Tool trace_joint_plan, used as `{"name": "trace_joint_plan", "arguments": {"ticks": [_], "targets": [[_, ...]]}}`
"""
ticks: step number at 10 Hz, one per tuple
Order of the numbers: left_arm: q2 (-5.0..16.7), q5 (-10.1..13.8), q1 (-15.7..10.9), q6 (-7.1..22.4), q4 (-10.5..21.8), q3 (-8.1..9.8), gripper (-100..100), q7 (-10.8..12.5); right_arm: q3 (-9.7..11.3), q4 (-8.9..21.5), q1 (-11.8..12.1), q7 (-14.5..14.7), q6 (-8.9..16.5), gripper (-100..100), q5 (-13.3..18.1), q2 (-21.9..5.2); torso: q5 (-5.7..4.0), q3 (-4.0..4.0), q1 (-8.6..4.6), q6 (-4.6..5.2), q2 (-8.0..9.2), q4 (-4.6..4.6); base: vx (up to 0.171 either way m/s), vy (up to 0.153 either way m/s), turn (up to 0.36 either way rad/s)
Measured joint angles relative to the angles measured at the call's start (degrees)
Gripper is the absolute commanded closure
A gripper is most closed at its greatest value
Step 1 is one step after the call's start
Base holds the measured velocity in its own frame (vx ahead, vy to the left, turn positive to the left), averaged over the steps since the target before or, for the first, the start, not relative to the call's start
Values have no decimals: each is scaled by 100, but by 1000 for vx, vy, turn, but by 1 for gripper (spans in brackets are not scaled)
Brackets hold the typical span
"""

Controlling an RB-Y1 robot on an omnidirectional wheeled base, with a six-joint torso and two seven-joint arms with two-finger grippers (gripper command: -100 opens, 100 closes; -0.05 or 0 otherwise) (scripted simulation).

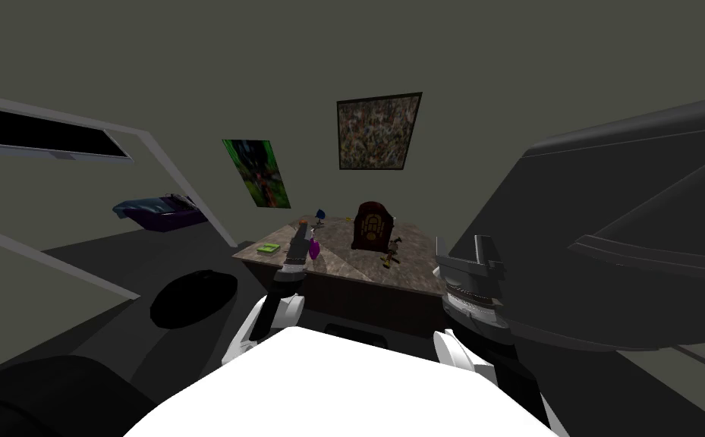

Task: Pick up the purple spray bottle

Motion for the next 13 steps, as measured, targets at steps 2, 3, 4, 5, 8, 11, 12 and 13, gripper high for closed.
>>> {"name": "trace_joint_plan", "arguments": {"ticks": [2,3,4,5,8,11,12,13], "targets": [[219,-9,81,43,69,17,-100,-6,0,0,0,0,0,0,0,0,1,1,4,0,1,0,-2,3,-1],[327,-18,91,105,109,30,-100,-13,0,0,0,0,0,0,0,0,1,1,4,0,1,0,-4,6,-6],[435,-34,152,182,108,25,-100,-24,0,0,0,0,0,0,0,0,1,1,4,0,2,0,-4,6,-5],[546,-51,163,265,163,32,-100,-40,0,0,0,0,0,0,0,0,1,1,4,0,2,0,-3,7,-8],[921,-107,307,489,336,61,-100,-89,0,0,0,0,0,0,0,0,1,1,5,0,2,0,-4,6,-13],[1358,-170,546,805,424,116,-100,-114,0,0,0,0,0,0,0,0,1,1,4,0,2,0,-3,4,-20],[1469,-217,588,867,544,112,-100,-150,0,0,0,0,0,0,0,0,1,1,3,0,2,0,-3,1,-30],[1608,-251,625,881,727,138,-100,-182,0,0,0,0,0,0,0,0,1,1,4,0,1,0,-2,0,-32]]}}
